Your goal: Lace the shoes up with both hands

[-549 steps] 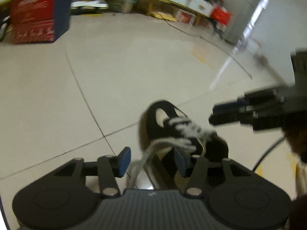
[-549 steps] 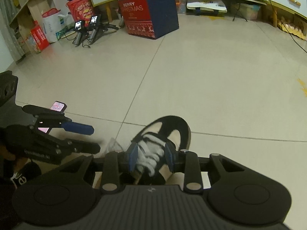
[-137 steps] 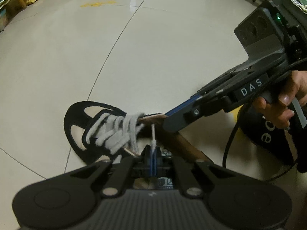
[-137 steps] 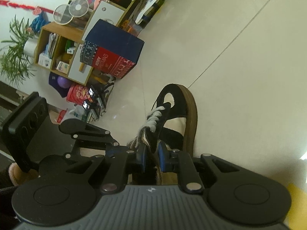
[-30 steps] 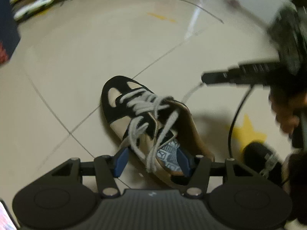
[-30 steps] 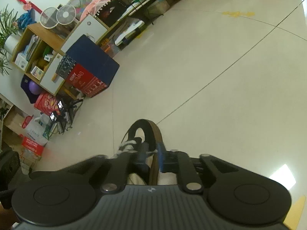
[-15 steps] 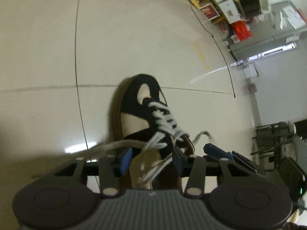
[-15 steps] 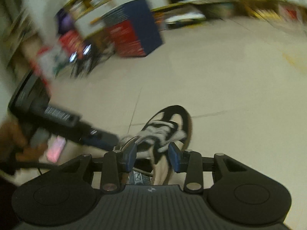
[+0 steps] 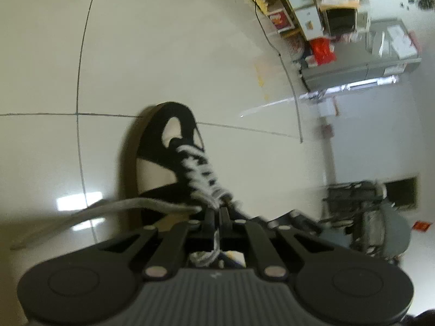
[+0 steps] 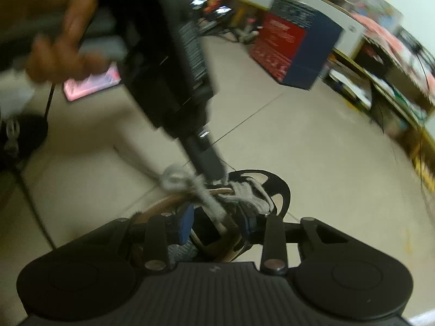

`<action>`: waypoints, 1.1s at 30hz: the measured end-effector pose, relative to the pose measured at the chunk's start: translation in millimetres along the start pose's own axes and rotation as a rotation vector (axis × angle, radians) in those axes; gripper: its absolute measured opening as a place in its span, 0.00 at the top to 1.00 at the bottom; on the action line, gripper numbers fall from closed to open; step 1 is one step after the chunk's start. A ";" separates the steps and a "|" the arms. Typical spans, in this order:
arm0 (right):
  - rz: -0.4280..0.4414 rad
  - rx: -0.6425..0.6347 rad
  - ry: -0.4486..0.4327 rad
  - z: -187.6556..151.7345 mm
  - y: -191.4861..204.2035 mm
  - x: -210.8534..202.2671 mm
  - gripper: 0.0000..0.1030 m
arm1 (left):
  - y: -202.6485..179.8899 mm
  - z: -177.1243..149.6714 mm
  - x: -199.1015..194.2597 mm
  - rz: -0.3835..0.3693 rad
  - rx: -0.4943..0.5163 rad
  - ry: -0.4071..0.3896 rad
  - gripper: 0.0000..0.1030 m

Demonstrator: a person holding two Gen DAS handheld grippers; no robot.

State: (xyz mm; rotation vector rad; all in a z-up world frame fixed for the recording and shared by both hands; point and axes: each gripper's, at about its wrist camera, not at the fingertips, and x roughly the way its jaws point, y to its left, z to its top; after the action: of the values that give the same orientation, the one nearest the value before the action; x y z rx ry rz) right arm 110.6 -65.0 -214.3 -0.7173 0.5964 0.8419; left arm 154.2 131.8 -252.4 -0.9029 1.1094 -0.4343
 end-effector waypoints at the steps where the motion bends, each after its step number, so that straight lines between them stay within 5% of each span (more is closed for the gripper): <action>1: -0.009 -0.035 0.004 0.6 2.1 1.4 0.68 | 0.6 2.2 -0.3 -0.011 -0.016 -0.007 0.97; 3: -0.042 -0.052 0.002 2.1 0.8 1.8 0.95 | 2.4 7.9 0.4 -0.030 -0.049 -0.024 0.97; 9: -0.040 0.429 -0.023 2.8 -58.2 -4.0 0.95 | 1.7 28.6 11.0 -0.039 -0.101 -0.092 0.97; 15: 0.021 0.734 -0.018 -8.5 -84.8 -2.3 0.95 | 7.4 38.9 18.1 0.065 -0.120 -0.139 0.93; 20: 0.165 1.148 -0.012 -40.0 -111.2 1.6 0.95 | 12.9 36.7 14.4 0.109 -0.121 -0.123 0.87; 22: 0.229 1.300 -0.015 -54.1 -121.5 8.2 0.95 | 10.9 33.1 11.3 0.104 -0.098 -0.109 0.70; 27: 0.335 1.534 -0.032 -80.6 -122.8 6.2 0.89 | -3.7 23.1 7.5 0.088 0.023 -0.069 0.53; 30: 0.310 1.551 -0.033 -90.0 -121.7 -2.2 0.74 | -17.2 14.2 11.2 0.121 0.143 -0.032 0.51; 33: 0.300 1.618 -0.044 -103.4 -122.8 -10.4 0.73 | -33.1 0.7 15.7 0.209 0.299 -0.027 0.51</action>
State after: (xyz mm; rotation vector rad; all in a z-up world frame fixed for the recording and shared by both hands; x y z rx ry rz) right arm 187.0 -205.5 -231.2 0.8763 1.1002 0.3974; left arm 165.4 101.7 -234.8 -0.5229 1.0680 -0.4007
